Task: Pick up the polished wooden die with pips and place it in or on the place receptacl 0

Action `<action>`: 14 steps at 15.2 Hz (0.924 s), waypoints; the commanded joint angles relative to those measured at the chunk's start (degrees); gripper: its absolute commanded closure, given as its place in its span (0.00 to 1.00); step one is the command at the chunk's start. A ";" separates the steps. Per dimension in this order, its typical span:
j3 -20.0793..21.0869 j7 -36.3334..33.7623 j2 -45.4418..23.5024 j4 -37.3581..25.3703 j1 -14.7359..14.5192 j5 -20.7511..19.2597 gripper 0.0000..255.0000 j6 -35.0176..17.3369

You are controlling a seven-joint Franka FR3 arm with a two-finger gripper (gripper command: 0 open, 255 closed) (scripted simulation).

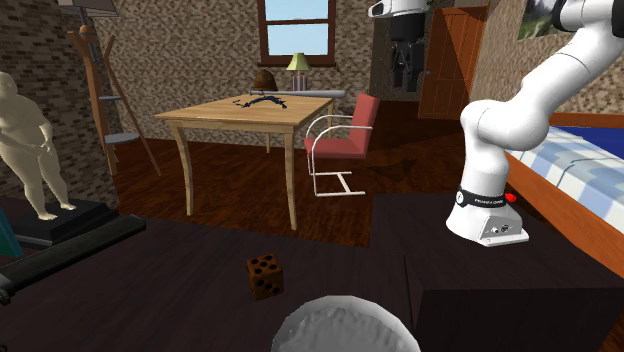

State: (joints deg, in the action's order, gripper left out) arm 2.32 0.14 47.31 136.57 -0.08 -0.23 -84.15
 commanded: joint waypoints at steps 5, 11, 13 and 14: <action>3.79 -4.47 -4.48 1.01 -0.94 2.96 0.00 -5.99; 9.38 -10.92 -13.31 0.19 -1.99 6.10 0.00 -14.96; 11.20 -13.07 -16.74 -0.71 -2.19 6.69 0.00 -17.83; 12.09 -14.16 -18.53 -1.28 -2.27 6.88 0.00 -19.22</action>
State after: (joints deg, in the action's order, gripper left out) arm 13.44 -12.81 30.80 136.03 -2.28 6.40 -101.84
